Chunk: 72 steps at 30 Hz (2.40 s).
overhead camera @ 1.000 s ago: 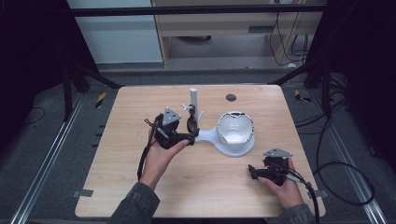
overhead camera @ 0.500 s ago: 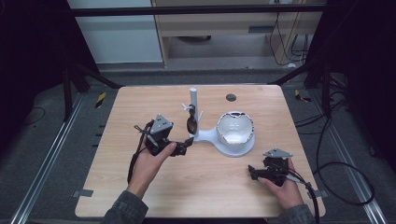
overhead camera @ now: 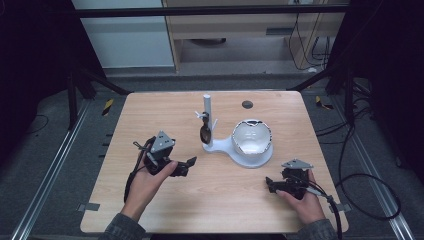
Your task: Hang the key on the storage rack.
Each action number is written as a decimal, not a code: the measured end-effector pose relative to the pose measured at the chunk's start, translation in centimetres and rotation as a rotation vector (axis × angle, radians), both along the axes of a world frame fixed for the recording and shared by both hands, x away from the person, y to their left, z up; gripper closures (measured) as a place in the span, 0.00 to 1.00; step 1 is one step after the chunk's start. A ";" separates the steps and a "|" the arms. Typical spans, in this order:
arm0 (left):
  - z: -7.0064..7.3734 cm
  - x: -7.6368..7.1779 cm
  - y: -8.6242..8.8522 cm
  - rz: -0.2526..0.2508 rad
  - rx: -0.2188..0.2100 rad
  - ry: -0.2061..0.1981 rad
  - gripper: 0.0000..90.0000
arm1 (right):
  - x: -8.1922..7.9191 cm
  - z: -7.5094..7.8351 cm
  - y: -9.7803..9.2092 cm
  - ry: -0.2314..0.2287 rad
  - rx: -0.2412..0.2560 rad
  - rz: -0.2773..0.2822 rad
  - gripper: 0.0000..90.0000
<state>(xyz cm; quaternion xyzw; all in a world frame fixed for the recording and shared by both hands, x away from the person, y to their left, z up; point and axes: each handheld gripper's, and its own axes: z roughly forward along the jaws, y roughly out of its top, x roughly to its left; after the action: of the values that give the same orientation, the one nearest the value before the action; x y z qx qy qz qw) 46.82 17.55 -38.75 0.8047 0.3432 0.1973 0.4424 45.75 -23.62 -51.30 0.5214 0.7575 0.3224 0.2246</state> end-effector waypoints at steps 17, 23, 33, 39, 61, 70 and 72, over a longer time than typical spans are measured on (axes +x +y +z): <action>-3.2 -0.5 4.2 0.064 0.030 0.072 0.05 | 0.0 0.0 0.0 -0.002 0.000 0.004 0.01; -4.6 -0.8 5.4 0.080 0.059 0.103 0.05 | -0.1 0.0 0.0 -0.002 0.000 0.005 0.01; -6.1 -1.0 7.6 0.112 0.109 0.160 0.05 | -0.1 0.0 0.0 -0.001 0.000 0.005 0.01; -7.3 -1.0 8.6 0.144 0.135 0.194 0.05 | -0.2 0.0 0.0 -0.003 -0.001 0.007 0.01; -10.4 -0.7 11.4 0.234 0.161 0.259 0.06 | -0.2 0.0 0.0 -0.003 -0.001 0.006 0.01; -11.5 -0.1 11.1 0.283 0.134 0.231 0.05 | -0.2 0.0 0.0 -0.002 -0.001 0.006 0.01; -11.6 -0.1 11.1 0.288 0.153 0.212 0.05 | -0.2 0.0 0.0 -0.002 -0.001 0.006 0.01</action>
<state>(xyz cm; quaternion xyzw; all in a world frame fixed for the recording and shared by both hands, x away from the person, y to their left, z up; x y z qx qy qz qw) 46.75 28.63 -50.36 0.7950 0.4832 0.1983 0.3085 45.57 -23.58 -51.31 0.5187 0.7588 0.3234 0.2248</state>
